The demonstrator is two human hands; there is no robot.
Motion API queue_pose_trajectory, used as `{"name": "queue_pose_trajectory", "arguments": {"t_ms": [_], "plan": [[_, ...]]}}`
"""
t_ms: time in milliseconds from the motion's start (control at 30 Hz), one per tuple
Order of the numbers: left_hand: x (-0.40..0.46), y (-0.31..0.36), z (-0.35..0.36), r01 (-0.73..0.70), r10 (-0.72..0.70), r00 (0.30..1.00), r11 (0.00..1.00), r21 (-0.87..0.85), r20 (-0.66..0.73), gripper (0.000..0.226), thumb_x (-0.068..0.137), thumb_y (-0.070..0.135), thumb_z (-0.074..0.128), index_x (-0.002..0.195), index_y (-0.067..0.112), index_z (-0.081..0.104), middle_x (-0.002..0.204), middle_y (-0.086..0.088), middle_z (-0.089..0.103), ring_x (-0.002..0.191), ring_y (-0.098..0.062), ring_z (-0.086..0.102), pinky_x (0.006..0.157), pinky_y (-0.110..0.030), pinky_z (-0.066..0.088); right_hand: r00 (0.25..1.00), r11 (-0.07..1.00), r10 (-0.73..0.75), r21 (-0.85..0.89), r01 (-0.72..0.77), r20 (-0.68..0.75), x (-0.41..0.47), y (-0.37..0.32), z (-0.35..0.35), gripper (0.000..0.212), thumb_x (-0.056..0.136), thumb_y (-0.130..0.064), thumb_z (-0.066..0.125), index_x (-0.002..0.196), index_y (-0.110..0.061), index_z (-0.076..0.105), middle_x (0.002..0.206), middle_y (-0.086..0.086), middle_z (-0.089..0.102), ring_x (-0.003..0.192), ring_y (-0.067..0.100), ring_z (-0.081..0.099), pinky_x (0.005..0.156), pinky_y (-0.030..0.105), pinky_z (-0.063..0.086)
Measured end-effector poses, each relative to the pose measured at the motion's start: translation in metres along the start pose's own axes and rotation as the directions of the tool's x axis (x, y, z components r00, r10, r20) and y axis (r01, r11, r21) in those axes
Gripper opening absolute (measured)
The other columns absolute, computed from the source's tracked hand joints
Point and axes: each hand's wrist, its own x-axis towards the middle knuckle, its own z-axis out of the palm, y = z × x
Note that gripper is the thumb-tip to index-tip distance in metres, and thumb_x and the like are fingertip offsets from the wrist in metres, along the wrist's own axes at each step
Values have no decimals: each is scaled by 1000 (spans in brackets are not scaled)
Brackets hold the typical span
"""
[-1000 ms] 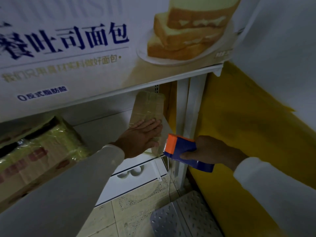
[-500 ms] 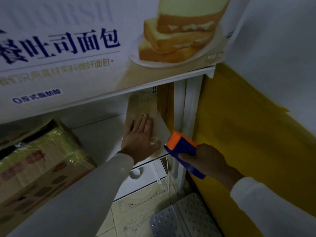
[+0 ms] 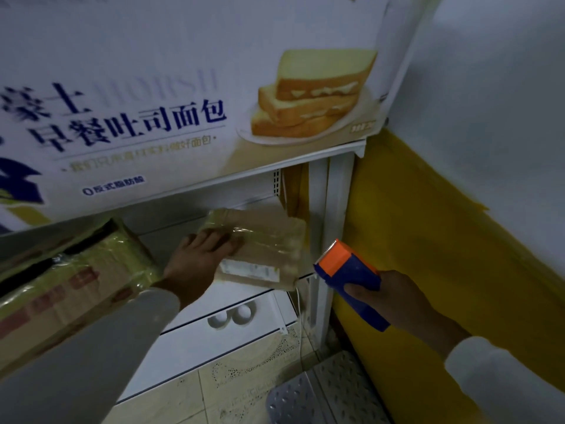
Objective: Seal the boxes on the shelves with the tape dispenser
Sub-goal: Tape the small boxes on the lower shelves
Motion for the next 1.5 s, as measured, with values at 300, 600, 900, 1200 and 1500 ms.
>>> {"name": "queue_pose_trajectory", "arguments": {"t_ms": [300,600,900,1200,1500], "plan": [[25,114,3,102,-88,991,983,-155,99,91,78,81,31,149,25,22,157,-6,21,145,-27,15,114,-55,10,999,999,-8,49,6,37,-10,-2,6,44,86,-41,72,80,3,67,71,24,66,67,39,64,60,32,42],[13,51,8,-199,215,976,944,-265,33,61,94,24,55,148,30,28,160,0,11,147,-21,11,120,-32,14,993,994,11,110,-23,115,-25,-2,2,24,88,-33,72,73,-16,64,67,5,68,64,22,64,63,30,45],[1,40,8,-194,213,976,947,-255,50,70,92,7,52,150,30,21,160,2,6,148,-18,6,118,-33,21,968,984,-66,175,23,243,-28,-17,16,27,86,-31,75,65,-28,59,54,-14,64,50,-2,59,53,15,42],[-13,47,-23,-214,170,976,860,-462,-136,43,96,22,54,138,15,49,143,-6,47,131,-23,43,107,-24,29,937,977,-152,192,94,313,-26,-37,24,16,81,-37,77,69,-40,68,61,-20,68,57,-5,64,52,8,44],[-32,63,-48,129,236,948,331,-935,214,24,99,12,48,117,14,64,109,4,68,101,-5,61,93,-24,47,899,966,-235,192,174,370,-25,-59,27,16,74,-49,78,84,-39,71,76,-15,75,72,3,71,60,14,49]]}}
